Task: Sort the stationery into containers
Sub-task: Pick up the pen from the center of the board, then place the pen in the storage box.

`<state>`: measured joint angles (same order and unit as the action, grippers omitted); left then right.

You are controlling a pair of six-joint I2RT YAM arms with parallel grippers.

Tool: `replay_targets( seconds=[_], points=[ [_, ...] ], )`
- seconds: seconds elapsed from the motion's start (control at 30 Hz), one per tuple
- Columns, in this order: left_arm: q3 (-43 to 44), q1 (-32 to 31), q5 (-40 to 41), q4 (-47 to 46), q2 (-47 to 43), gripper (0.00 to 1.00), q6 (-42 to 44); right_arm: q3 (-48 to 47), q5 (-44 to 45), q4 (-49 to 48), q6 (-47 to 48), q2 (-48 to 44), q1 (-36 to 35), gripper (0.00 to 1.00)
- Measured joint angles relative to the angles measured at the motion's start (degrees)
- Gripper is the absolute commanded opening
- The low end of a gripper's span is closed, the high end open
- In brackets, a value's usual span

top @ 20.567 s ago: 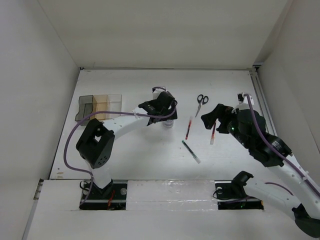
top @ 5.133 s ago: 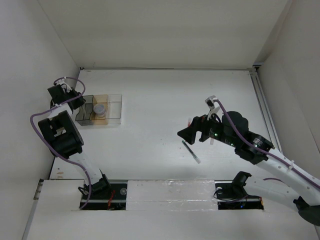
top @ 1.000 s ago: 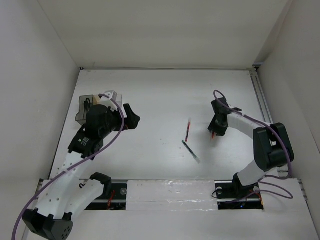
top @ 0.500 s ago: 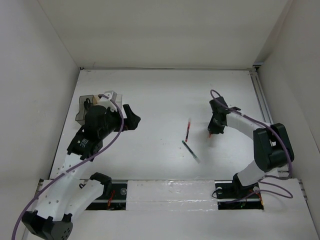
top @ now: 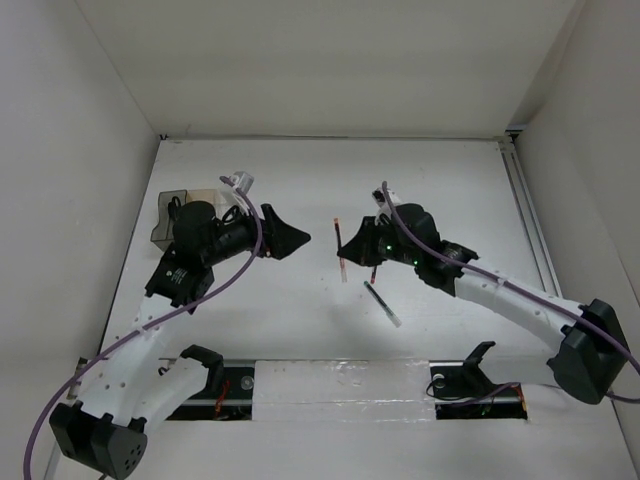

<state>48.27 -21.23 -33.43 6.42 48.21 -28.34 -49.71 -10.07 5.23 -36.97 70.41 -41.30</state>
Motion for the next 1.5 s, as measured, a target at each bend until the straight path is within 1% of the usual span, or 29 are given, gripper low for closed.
replay_targets(
  seconds=[0.13,0.3,0.43,0.47,0.53,0.63,0.7,0.73,0.83,0.87,1.0,1.03,1.07,1.13,1.17,1.2,1.23,1.27,1.3,1.33,1.43,1.5],
  points=[
    [-1.97,0.00,-5.01,-5.03,0.42,1.00,-2.80,-0.07,-4.44,-6.60,0.20,0.55,-4.63,0.00],
    [-3.72,0.00,-7.54,-8.02,0.87,1.00,-4.66,-0.22,-6.95,-13.75,0.07,0.59,-8.70,0.00],
    [-4.83,0.00,-8.28,-8.85,0.90,0.97,-5.68,-0.50,-9.81,-19.54,-0.72,1.20,-9.40,0.00],
    [-4.87,0.00,-8.39,-9.03,0.92,0.93,-5.81,-0.50,-10.54,-20.96,-0.96,1.42,-9.40,0.00],
    [-4.87,0.00,-8.50,-9.55,0.92,0.93,-6.08,-0.50,-12.07,-23.28,-1.49,1.75,-9.42,0.00],
    [-4.87,0.00,-8.52,-10.08,1.14,0.91,-6.34,-0.50,-13.84,-25.99,-1.99,2.21,-9.42,0.00],
    [-4.87,0.00,-8.41,-10.05,1.38,0.87,-6.67,-0.50,-14.58,-26.73,-2.25,2.51,-9.42,0.00],
    [-4.87,0.00,-8.39,-10.08,1.46,0.81,-6.69,-0.50,-14.86,-26.80,-2.32,2.64,-9.42,0.00],
    [-4.87,0.00,-8.15,-10.08,1.53,0.71,-6.97,-0.50,-15.34,-27.74,-2.73,3.21,-9.55,0.00],
    [-4.87,0.00,-8.04,-10.05,1.51,0.61,-7.04,-0.50,-15.43,-27.87,-2.91,3.34,-9.70,0.00],
    [-4.81,0.00,-6.95,-10.03,1.42,0.35,-7.32,-0.50,-15.76,-28.17,-3.39,3.65,-10.05,0.00],
    [-4.70,-0.13,-6.73,-9.99,1.29,0.19,-7.32,-0.50,-15.76,-28.35,-3.43,3.96,-10.05,0.00],
    [-4.57,-0.22,-6.71,-9.84,1.14,0.15,-7.50,-0.50,-15.45,-28.44,-3.52,4.31,-10.05,0.00],
    [-4.04,-0.44,-5.95,-9.18,0.81,0.00,-7.43,-0.50,-15.32,-28.98,-3.82,5.20,-10.03,0.00],
    [-3.61,-0.55,-5.68,-8.63,0.76,0.00,-7.67,-0.50,-15.30,-29.53,-3.78,5.70,-10.08,0.01],
    [-3.10,-0.70,-5.14,-7.78,0.83,0.00,-7.39,-0.50,-15.37,-30.12,-3.82,6.08,-10.08,0.20],
    [-2.58,-0.70,-4.50,-6.80,0.96,0.00,-7.28,-0.50,-15.34,-30.58,-3.98,6.23,-10.05,0.34],
    [-1.68,-0.72,-3.54,-5.57,1.36,0.00,-6.71,-0.50,-15.17,-30.93,-4.26,6.32,-10.05,0.45],
    [-0.26,-0.76,-1.81,-3.91,2.08,0.00,-5.77,-0.50,-15.43,-30.97,-4.52,6.32,-10.05,0.62],
    [1.46,-0.61,0.26,-2.36,3.13,0.00,-4.50,-0.50,-15.50,-31.15,-4.79,6.32,-10.08,0.75],
    [8.02,-0.13,9.31,2.89,7.43,0.00,-0.52,-0.39,-14.75,-31.10,-4.39,6.10,-10.16,0.78],
    [11.85,-0.07,17.14,6.12,10.32,0.00,2.23,-0.13,-13.22,-30.45,-4.04,5.62,-10.16,0.78]
  ],
)
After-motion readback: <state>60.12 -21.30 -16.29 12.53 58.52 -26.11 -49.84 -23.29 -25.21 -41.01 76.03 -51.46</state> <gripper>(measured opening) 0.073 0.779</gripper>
